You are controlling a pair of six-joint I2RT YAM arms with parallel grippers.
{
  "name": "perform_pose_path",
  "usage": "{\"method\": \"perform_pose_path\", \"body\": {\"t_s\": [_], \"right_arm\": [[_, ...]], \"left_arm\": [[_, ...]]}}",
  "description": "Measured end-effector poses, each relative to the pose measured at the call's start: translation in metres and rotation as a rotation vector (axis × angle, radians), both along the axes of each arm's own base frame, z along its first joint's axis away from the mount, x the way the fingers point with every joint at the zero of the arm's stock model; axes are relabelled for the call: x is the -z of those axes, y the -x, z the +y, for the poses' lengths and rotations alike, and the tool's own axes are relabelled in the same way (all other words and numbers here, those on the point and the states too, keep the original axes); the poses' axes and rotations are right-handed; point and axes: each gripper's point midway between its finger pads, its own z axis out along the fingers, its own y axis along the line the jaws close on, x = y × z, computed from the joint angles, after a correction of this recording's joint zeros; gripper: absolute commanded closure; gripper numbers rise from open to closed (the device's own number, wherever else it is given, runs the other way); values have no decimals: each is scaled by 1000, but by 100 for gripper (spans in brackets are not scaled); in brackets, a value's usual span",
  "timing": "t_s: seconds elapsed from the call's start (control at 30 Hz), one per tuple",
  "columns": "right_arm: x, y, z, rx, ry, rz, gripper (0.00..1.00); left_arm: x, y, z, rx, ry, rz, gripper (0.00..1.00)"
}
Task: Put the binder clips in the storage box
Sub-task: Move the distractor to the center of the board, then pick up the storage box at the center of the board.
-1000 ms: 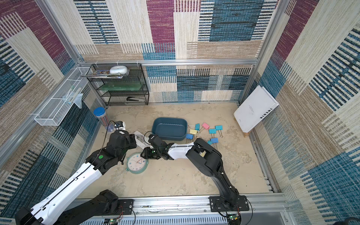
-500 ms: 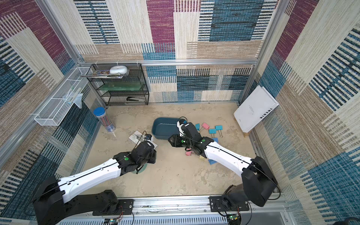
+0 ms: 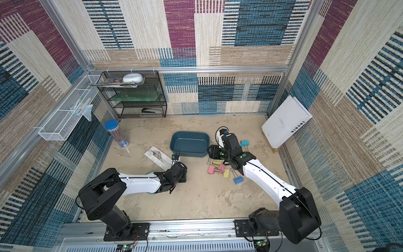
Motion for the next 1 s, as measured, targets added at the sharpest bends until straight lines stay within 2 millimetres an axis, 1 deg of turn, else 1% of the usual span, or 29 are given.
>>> {"method": "perform_pose_path", "body": {"t_s": [0.07,0.17,0.23,0.3,0.33,0.37,0.43,0.5,0.57,0.63,0.7,0.77,0.8,0.87,0.93,1.0], "right_arm": [[1,-2,0,-3,7,-1,42],[5,-4,0,-7,12,-1,42],[9,-6,2,-11,11,3,42],[14,-6,3,-17,13,14,42],[17,-6,3,-21,13,20,42],[19,-6,4,-25,14,24,42],[22,-7,5,-33,17,29,41],[24,-9,7,-41,21,30,40],[23,-13,7,-42,26,27,39],[18,-19,5,-36,29,16,39],[10,-32,0,-19,38,1,39],[7,-46,-5,-4,52,-5,39],[8,-53,-6,0,58,-1,39],[16,-67,-7,2,77,20,39],[27,-77,0,-18,89,49,39],[41,-88,5,-31,99,79,39]], "left_arm": [[1,-2,24,-70,-11,-27,100],[1,-5,70,-192,-28,-53,100],[2,-4,101,-276,-45,-63,100],[2,0,125,-332,-55,-64,100],[1,1,131,-340,-56,-66,94],[1,2,132,-332,-51,-66,89],[-1,3,123,-279,-24,-59,82],[-9,-3,102,-204,29,-51,75],[-24,-12,82,-144,80,-73,73],[-43,-21,71,-115,118,-100,71],[-70,-31,65,-101,129,-140,69],[-101,-42,62,-96,129,-195,68],[-115,-50,62,-91,125,-220,67],[-133,-64,66,-93,119,-248,65],[-137,-84,69,-86,116,-236,64],[-128,-107,64,-49,113,-197,63]]}}
